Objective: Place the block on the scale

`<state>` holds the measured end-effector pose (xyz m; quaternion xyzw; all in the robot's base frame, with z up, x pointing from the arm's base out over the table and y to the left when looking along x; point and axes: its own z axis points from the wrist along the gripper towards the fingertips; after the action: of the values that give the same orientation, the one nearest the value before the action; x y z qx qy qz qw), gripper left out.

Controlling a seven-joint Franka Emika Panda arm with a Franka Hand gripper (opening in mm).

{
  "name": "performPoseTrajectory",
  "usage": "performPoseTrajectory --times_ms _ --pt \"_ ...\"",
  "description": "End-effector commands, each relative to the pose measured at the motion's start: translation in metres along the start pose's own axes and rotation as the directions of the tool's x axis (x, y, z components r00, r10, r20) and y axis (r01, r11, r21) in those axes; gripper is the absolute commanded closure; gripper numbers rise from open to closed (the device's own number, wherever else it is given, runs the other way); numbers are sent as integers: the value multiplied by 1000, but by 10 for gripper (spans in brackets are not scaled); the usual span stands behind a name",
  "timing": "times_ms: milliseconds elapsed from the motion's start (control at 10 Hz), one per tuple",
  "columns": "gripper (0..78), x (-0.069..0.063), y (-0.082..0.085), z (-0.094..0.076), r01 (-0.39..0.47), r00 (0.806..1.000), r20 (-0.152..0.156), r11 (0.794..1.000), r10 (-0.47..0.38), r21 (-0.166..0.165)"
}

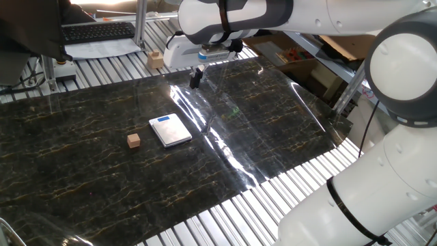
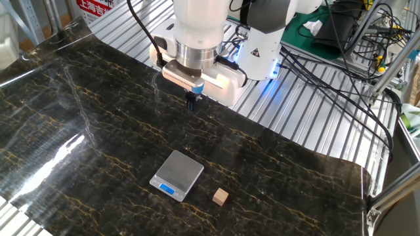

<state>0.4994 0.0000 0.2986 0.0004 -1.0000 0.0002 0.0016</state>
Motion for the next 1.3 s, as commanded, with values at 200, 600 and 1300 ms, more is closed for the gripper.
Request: performPoseTrajectory --times_ms 200,600,1300 --pt "776 0 0 0 37 998 47 995 -32 -94" --pt "776 0 0 0 32 999 27 998 -30 -62" --pt "776 -2 0 9 26 999 22 996 -25 -82"
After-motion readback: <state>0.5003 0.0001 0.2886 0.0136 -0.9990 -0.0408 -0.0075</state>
